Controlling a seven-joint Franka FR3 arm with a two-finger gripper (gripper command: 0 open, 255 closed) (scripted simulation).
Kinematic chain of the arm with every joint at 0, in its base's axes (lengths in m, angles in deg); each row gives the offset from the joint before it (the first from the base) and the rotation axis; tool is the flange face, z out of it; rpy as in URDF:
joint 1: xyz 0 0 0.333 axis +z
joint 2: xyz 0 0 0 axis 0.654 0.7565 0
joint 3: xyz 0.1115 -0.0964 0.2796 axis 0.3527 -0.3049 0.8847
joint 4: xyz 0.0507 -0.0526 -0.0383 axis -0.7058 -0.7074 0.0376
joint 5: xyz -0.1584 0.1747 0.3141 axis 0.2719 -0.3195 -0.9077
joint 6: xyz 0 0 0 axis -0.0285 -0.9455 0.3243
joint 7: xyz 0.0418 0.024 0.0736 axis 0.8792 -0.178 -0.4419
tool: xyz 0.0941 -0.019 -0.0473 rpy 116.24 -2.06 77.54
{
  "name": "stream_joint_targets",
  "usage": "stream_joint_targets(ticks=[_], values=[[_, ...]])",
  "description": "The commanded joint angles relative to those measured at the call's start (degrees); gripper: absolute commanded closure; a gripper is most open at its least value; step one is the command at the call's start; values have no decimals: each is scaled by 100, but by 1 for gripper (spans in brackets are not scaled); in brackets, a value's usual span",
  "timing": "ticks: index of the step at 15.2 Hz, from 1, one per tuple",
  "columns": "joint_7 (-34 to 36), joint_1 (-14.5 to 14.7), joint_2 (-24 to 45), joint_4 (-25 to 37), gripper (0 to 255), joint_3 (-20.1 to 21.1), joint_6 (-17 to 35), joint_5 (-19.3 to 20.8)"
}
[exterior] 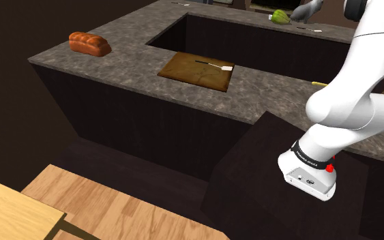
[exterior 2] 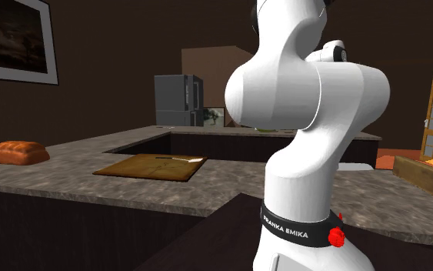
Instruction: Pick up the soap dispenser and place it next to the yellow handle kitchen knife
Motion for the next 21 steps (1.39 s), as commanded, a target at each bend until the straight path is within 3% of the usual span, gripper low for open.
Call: stream_joint_targets(ticks=[1,9,16,17,21], values=[[-11,-22,71,-34,255,36,99,-48],[-77,-90,324,-301,255,178,579,-233],[-77,-90,324,-301,255,178,579,-232],[-77,-90,324,-302,0,178,580,-232],[-77,-89,324,-302,0,178,580,-232]])
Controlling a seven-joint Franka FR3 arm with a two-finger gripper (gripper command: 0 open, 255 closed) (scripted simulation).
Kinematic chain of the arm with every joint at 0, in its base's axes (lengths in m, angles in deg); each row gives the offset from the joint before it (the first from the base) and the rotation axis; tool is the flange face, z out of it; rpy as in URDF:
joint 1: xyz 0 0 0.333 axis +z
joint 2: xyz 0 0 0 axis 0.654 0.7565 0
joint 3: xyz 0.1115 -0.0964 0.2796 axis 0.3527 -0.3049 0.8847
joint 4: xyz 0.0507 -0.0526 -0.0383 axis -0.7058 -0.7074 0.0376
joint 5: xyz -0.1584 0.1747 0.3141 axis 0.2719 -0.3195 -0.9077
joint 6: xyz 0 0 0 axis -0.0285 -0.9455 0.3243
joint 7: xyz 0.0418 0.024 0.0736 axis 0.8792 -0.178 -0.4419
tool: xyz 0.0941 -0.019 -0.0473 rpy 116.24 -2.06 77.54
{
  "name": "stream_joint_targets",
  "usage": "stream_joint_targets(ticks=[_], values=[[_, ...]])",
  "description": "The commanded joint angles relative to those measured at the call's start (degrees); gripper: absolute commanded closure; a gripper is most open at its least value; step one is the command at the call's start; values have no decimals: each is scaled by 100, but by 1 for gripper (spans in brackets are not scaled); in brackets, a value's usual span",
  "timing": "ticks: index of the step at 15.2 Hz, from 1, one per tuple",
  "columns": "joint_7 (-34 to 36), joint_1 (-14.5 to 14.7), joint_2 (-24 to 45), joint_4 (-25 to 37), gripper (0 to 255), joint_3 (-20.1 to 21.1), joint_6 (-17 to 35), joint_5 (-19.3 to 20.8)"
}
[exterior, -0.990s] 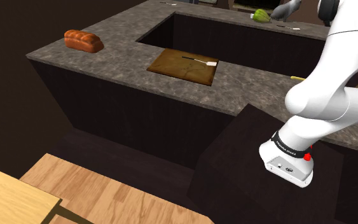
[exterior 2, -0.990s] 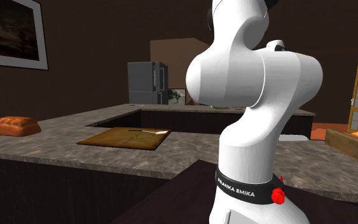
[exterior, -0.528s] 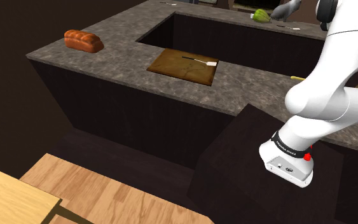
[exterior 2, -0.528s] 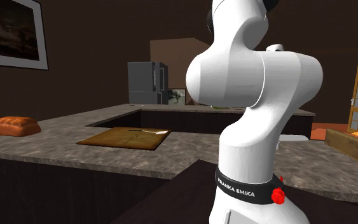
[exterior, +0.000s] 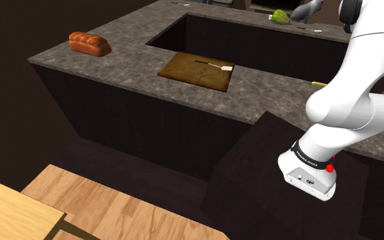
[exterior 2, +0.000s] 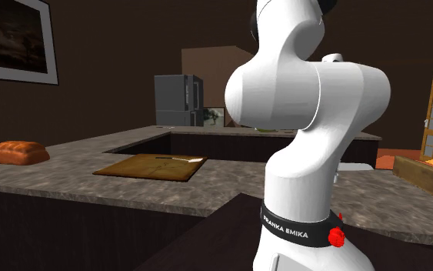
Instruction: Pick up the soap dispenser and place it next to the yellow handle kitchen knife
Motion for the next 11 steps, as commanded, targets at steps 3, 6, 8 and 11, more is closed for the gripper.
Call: stream_joint_targets(ticks=[3,6,8,11], values=[[80,97,-190,112,0,-100,-280,134],[148,172,-344,242,0,-178,-542,247],[149,172,-344,242,0,-178,-541,247],[149,171,-344,242,0,-178,-541,247]])
